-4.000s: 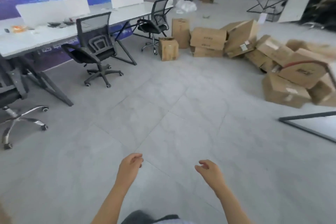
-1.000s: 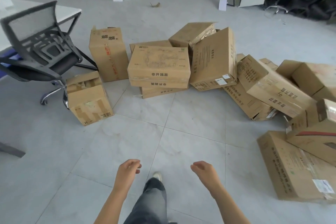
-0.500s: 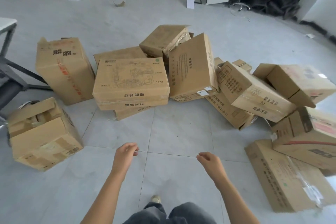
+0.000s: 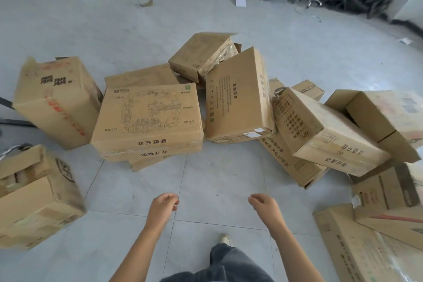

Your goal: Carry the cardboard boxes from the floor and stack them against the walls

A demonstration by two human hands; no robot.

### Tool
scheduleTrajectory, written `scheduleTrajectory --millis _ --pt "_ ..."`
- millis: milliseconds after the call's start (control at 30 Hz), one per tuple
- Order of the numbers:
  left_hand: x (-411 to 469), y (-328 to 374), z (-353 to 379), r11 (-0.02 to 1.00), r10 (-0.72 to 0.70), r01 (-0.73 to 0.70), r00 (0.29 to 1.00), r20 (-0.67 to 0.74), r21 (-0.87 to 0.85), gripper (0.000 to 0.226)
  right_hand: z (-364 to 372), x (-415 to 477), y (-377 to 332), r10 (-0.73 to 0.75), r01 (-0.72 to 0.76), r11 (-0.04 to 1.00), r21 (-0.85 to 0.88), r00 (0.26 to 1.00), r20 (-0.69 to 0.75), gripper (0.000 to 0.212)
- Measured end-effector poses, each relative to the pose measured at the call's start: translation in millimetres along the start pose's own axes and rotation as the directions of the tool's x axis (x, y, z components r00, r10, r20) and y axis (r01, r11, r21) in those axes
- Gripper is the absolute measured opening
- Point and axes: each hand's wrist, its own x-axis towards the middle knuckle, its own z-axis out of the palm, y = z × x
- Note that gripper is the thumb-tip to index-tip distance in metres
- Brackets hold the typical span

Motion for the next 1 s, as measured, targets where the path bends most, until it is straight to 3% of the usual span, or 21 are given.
scheduleTrajectory --millis 200,467,667,1000 --pt "37.1 62.4 32.9 0.997 0.031 -0.037 0.996 -0.084 -0.068 0.016 -19.8 79.4 -48.6 -0.045 0.054 0.996 -0.077 0.993 0.110 0.032" --pt "94.0 78.6 -0.3 0.992 -0.047 0.018 0.970 -0.240 -0.122 0.015 10.0 145.5 -97.6 -0.043 0.081 0.986 -0.143 0.968 0.249 0.029" --pt "159.9 76.3 -50.6 0.973 -0.149 0.091 0.950 -0.273 -0.213 0.013 63.9 193.7 -141.9 -0.015 0.057 0.986 -0.157 0.966 0.259 0.019" --pt "285.6 92.2 -194.7 0.966 -0.240 0.207 0.942 -0.234 -0.158 0.012 195.5 241.4 -235.1 0.084 -0.016 0.968 -0.249 0.960 0.266 0.032"
